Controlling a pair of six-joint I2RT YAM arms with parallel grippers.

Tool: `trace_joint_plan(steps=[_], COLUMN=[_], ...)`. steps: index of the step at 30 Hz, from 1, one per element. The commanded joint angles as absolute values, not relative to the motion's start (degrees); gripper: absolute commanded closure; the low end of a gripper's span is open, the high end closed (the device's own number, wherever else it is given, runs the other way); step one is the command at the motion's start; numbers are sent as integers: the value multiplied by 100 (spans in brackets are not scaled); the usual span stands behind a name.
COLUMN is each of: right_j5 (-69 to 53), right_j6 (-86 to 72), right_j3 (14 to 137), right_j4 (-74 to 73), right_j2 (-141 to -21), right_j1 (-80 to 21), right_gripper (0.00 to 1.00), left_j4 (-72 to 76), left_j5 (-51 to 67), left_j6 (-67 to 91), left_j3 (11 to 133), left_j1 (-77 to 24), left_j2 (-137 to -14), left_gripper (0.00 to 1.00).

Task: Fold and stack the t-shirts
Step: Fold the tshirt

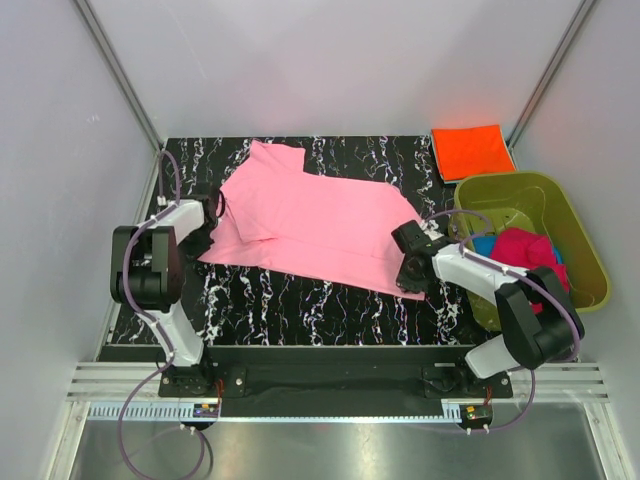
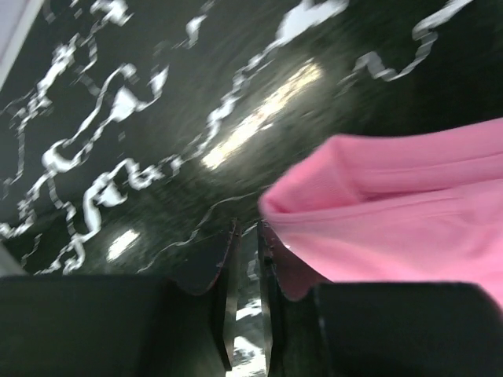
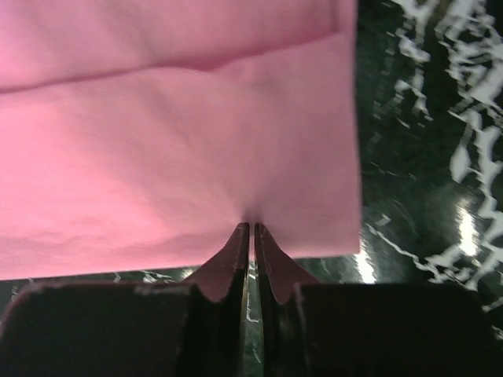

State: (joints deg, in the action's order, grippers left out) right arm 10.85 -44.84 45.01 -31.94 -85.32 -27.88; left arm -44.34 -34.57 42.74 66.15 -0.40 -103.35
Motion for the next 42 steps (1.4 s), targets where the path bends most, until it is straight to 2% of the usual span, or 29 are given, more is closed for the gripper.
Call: trace_joint_plan(steps=[1,4,7,14,17,19,23,29,31,38,42], right_j5=[1521,1389,1213,422,89,-236,-711,-361,-106,430,247], right_j6=[-4570,-4509,-4465,-4122,-3973,-3929,-4007,-3990,-3990,-3973,-3929], right_j3=[4456,4465,4526,4886,5185,5352,5291,5019,4896,4553,4456], right_j4=[-3884,-3946,-3946,-3130,-2858,-2682,-2040,-2170,-2311,-2838,-2856], right_j2=[-8017,-7692,-7402,-7408,-7821,-8102,-8507,-9175,-9290,-8781,-8263], right_j1=[-2830,-2821,-2839,-2856,-2900,-2944,-3058,-3067,-3067,-3067,-3067], right_gripper=[88,86,85,87,88,88,88,90,90,91,90], left_j4=[-4657,-4746,-4545,-2559,-2083,-2188,-2732,-3602,-3858,-4140,-4306], left_j5=[-3911,-3938,-3368,-751,-204,-211,-964,-2396,-2531,-3304,-3129], left_j6=[4596,4641,4325,3533,3621,3639,3735,3953,4165,4377,4237], left_j3=[6539,6557,6714,5784,5660,5809,6090,6363,6416,6442,6635], left_j1=[104,132,114,35,35,35,35,53,105,132,132], left_j2=[-9897,-9582,-9309,-8456,-8621,-8945,-9447,-10150,-10318,-10178,-9863], left_gripper=[82,81,82,78,77,77,77,77,79,79,77])
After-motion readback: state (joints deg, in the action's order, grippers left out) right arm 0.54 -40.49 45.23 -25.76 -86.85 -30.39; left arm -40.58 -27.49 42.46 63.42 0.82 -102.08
